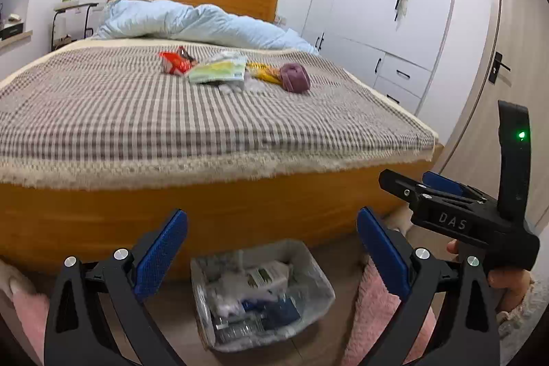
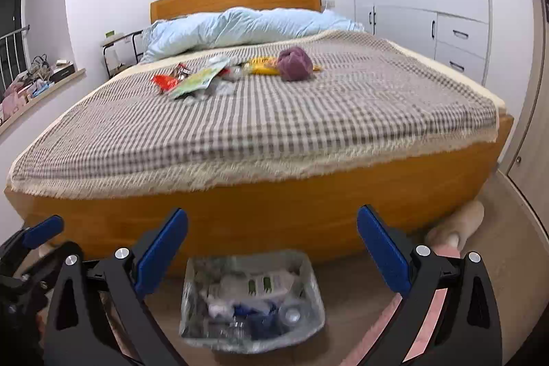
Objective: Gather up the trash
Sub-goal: 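Turn both open tools back toward the trash on the bed, then grasp the red snack bag with the left tool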
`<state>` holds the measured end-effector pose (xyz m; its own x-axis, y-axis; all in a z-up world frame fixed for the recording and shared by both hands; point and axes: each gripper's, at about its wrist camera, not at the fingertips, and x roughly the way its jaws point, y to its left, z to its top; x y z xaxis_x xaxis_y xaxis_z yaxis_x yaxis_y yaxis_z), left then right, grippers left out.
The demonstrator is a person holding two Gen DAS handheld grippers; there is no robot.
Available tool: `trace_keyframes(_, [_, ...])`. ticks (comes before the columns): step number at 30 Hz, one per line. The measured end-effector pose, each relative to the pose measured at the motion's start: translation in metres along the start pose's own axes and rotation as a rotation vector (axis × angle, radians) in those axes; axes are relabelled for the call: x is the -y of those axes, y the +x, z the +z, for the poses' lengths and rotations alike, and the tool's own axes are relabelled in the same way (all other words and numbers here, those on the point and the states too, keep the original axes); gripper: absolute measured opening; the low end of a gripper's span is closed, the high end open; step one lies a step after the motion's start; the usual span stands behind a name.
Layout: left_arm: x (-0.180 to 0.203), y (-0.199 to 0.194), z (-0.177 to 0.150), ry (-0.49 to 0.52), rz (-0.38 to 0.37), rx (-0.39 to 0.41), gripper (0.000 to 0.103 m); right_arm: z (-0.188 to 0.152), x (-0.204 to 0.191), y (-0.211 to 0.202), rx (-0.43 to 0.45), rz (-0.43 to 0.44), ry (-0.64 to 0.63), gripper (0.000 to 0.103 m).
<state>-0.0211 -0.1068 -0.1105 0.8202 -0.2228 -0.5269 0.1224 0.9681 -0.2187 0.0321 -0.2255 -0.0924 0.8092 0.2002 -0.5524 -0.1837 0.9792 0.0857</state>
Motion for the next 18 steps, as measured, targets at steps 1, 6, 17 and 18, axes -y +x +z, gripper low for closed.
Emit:
trace_keyframes(1, [-0.002, 0.003, 0.005, 0.003, 0.000, 0.007, 0.095, 0.005, 0.001, 0.004, 0.015, -0.006, -0.004, 0.095])
trace_keyframes(6, [-0.012, 0.023, 0.030, 0.007, 0.004, 0.013, 0.095, 0.028, 0.004, 0.025, 0.070, -0.022, -0.013, 0.095])
trace_keyframes(17, [-0.041, 0.064, 0.079, -0.023, 0.022, 0.034, 0.095, 0.078, 0.008, 0.075, 0.150, -0.035, -0.019, 0.095])
trace_keyframes(18, [-0.044, 0.067, 0.083, -0.027, 0.023, 0.036, 0.095, 0.082, 0.008, 0.080, 0.154, -0.035, -0.019, 0.095])
